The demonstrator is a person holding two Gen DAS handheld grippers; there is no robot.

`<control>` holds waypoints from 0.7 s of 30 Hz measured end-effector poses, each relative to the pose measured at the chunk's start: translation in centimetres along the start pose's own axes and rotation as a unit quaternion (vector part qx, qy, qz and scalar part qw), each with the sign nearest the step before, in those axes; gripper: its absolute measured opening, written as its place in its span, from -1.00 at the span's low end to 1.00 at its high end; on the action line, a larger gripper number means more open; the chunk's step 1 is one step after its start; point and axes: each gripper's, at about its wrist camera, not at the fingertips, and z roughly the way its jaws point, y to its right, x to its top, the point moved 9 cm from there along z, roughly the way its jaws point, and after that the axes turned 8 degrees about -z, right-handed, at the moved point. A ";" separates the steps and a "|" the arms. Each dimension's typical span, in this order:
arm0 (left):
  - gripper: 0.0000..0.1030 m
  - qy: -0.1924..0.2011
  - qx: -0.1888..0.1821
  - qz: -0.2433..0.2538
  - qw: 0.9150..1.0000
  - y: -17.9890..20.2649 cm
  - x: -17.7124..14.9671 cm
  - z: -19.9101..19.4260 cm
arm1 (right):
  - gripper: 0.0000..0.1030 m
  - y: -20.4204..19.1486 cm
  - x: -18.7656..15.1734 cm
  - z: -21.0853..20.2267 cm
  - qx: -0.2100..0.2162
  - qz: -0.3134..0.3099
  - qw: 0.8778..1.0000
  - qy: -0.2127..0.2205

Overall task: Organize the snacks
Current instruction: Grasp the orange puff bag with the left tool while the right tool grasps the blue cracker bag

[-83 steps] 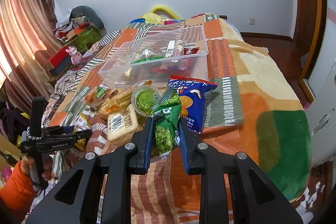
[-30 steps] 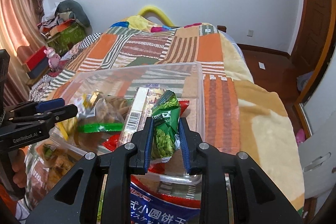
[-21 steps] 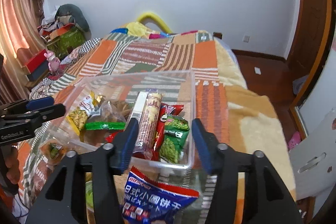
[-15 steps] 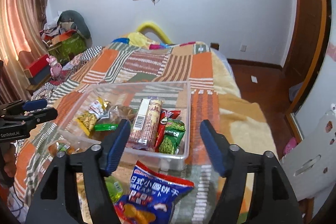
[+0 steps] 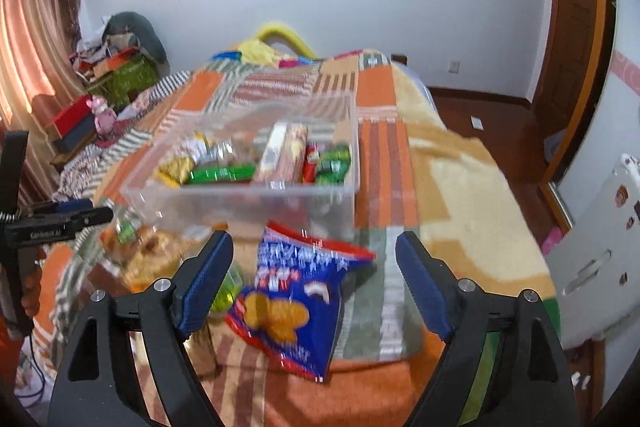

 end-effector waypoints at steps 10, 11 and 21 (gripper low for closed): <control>0.69 -0.022 0.002 -0.011 1.000 -0.2 -1.3 4.0 | 0.58 -1.4 -3.5 3.7 0.026 0.025 0.998 -0.059; 0.72 -0.022 0.003 -0.011 1.000 -0.1 -1.4 4.2 | 0.58 -1.5 -3.6 3.8 0.026 0.025 0.998 -0.060; 0.81 -0.052 -0.024 -0.050 0.997 -0.8 -2.4 6.7 | 0.46 -2.4 -4.0 4.7 0.042 0.033 0.997 -0.062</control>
